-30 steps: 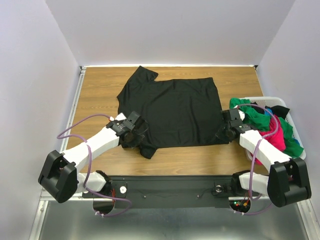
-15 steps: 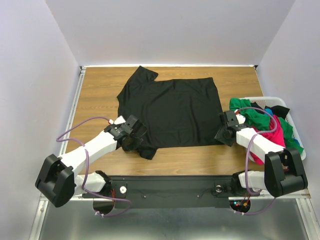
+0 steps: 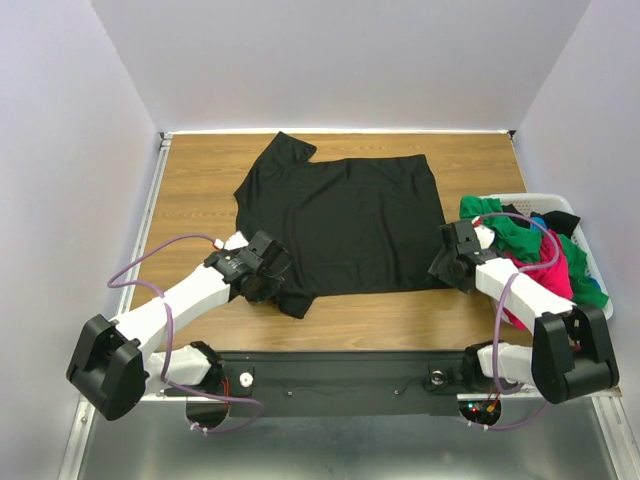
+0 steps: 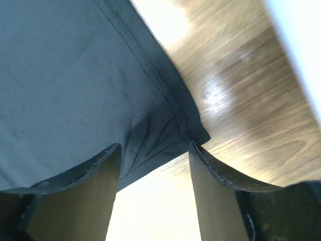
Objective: Fold and stack the t-shirts
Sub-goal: Fold the tshirt
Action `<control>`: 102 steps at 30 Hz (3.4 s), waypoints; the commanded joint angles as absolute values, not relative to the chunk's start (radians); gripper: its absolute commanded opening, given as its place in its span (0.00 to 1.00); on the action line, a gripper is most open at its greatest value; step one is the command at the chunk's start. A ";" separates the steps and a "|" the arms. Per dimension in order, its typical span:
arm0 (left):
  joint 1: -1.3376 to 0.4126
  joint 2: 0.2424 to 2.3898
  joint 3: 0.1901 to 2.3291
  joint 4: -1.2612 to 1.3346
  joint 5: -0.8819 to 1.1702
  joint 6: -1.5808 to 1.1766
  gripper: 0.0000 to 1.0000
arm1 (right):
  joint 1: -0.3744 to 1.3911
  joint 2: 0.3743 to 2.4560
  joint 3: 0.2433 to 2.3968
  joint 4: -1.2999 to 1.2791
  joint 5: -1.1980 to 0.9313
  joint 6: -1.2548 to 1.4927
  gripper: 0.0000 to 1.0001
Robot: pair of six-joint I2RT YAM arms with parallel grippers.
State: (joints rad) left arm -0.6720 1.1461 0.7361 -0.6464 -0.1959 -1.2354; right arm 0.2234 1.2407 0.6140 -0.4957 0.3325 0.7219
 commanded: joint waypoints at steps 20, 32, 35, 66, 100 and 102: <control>-0.670 1.106 0.752 -0.698 -0.259 -1.255 0.00 | 0.135 1.351 0.577 -0.385 0.281 0.683 0.45; -0.667 1.071 0.770 -0.724 -0.279 -1.269 0.00 | 0.135 1.195 0.551 -0.399 0.189 0.670 0.01; -0.667 1.071 0.784 -0.721 -0.284 -1.259 0.00 | 0.133 1.200 0.568 -0.403 0.158 0.657 0.01; -0.442 1.379 1.115 -0.591 -0.293 -0.951 0.00 | 0.135 1.502 1.025 -0.476 0.204 0.574 0.01; -0.304 1.890 1.545 -0.532 -0.278 -0.673 0.84 | 0.132 1.824 1.348 -0.476 0.353 0.520 0.39; -0.299 1.891 1.609 -0.566 -0.301 -0.680 0.96 | 0.132 1.825 1.382 -0.477 0.373 0.503 0.51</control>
State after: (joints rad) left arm -0.3157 1.9141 1.4857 -0.5224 -0.2447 -0.7048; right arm 0.1371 1.8297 1.2949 -0.4938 0.3008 0.5396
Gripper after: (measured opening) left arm 0.886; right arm 0.399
